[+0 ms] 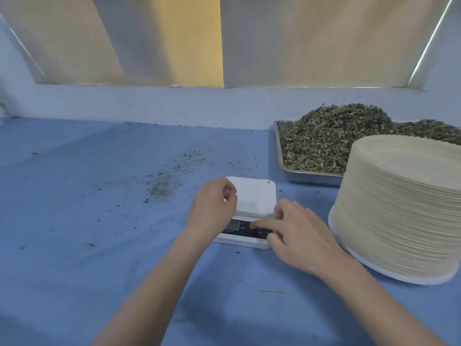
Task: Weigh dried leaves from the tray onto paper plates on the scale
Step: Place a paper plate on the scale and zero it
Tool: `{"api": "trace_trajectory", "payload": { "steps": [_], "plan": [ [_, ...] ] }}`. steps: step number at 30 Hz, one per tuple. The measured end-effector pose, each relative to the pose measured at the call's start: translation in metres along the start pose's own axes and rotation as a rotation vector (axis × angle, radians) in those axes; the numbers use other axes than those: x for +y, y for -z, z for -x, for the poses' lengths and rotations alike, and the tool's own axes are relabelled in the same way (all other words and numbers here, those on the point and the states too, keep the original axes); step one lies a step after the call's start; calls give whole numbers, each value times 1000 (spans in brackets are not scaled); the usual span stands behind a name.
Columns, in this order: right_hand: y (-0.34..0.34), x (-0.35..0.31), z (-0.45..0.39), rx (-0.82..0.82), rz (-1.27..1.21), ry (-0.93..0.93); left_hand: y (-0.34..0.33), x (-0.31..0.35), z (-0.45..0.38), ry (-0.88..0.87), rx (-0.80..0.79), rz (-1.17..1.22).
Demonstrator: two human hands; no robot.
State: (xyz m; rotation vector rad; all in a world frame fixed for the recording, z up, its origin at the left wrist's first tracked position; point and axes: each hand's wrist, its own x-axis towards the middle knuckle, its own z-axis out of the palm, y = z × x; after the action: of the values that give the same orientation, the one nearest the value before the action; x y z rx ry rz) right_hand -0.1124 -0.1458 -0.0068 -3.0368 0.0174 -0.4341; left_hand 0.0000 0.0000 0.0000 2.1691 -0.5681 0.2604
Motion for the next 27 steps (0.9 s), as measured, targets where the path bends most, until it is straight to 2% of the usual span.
{"api": "trace_trajectory", "payload": {
  "steps": [5,11,16,27],
  "plan": [
    [-6,-3,-3,11,37,-23,2,-10,-4,88,94,70],
    [-5,-5,-6,25,13,-38,6,-11,-2,122,107,112],
    [7,-3,-25,128,-254,-135,11,-8,-3,92,96,121],
    [10,-5,-50,129,-410,-197,16,-15,-13,92,91,163]
  ]
}}
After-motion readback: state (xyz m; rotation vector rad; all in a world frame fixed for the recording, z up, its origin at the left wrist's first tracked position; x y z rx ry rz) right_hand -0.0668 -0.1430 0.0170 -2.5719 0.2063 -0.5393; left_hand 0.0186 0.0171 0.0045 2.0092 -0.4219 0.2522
